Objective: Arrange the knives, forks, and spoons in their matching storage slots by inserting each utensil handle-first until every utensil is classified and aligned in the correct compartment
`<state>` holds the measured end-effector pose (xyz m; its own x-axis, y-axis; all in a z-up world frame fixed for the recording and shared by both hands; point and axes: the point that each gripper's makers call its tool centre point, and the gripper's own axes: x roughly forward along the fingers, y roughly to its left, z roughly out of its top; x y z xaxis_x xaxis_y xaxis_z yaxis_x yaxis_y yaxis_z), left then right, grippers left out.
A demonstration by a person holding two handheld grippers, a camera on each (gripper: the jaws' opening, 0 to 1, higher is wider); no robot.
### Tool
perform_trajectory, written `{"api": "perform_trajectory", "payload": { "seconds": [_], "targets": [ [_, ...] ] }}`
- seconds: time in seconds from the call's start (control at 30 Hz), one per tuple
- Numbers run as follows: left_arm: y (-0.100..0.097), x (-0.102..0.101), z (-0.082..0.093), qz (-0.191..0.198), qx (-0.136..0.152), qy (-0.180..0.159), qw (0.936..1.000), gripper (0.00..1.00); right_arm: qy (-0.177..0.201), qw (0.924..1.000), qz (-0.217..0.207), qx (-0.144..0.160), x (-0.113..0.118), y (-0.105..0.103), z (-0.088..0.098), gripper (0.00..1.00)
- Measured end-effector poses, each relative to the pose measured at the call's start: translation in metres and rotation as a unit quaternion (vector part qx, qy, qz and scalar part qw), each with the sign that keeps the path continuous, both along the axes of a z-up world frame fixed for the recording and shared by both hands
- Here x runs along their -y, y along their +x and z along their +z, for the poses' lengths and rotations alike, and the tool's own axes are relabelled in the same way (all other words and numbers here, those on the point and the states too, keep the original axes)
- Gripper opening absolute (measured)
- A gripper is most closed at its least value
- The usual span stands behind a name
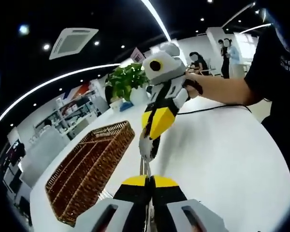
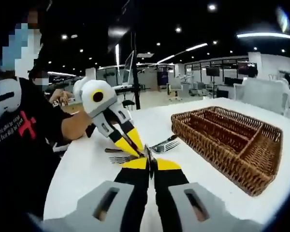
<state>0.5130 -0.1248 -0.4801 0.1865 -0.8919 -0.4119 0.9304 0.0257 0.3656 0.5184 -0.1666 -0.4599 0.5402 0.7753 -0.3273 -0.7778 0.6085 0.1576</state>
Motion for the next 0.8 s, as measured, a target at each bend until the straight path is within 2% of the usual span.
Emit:
{"api": "perform_trajectory", "payload": {
  "seconds": [0.03,0.1,0.17,0.23,0.33,0.37,0.4,0.63,0.73,0.8],
  "targets": [
    [0.001,0.001,0.003,0.001,0.011,-0.005,0.9999,0.02,0.003,1.0000,-0.003,-0.005,0.002,0.001,0.001,0.00],
    [0.000,0.001,0.002,-0.009,0.016,-0.004,0.9998,0.03,0.022,0.9982,-0.012,-0.054,0.003,-0.001,-0.002,0.00],
    [0.002,0.000,-0.002,-0.006,0.028,0.007,0.9996,0.06,0.019,0.9962,-0.023,-0.082,0.004,0.000,-0.010,0.00],
    [0.005,-0.001,-0.007,-0.006,0.047,0.018,0.9987,0.08,0.031,0.9884,-0.048,-0.141,0.004,0.000,-0.018,0.00],
    [0.006,-0.001,-0.008,-0.006,0.058,0.022,0.9981,0.07,0.065,0.9814,-0.059,-0.171,0.003,0.003,-0.020,0.00],
    [0.006,-0.001,-0.007,-0.005,0.064,0.024,0.9977,0.06,0.086,0.9744,-0.064,-0.197,0.003,0.002,-0.021,0.00],
    [0.008,-0.001,-0.004,-0.008,0.081,0.022,0.9964,0.05,0.098,0.9694,-0.068,-0.214,0.004,0.002,-0.021,0.00],
    [0.006,-0.001,-0.005,-0.015,0.096,0.028,0.9949,0.04,0.103,0.9661,-0.069,-0.226,0.003,0.000,-0.023,0.00],
    [-0.002,-0.002,-0.003,-0.025,0.075,0.027,0.9965,0.02,0.112,0.9653,-0.051,-0.230,0.003,-0.005,-0.021,0.00],
    [-0.005,-0.003,-0.002,-0.028,0.059,0.025,0.9975,0.02,0.109,0.9688,-0.040,-0.219,0.002,-0.007,-0.020,0.00]
  ]
}}
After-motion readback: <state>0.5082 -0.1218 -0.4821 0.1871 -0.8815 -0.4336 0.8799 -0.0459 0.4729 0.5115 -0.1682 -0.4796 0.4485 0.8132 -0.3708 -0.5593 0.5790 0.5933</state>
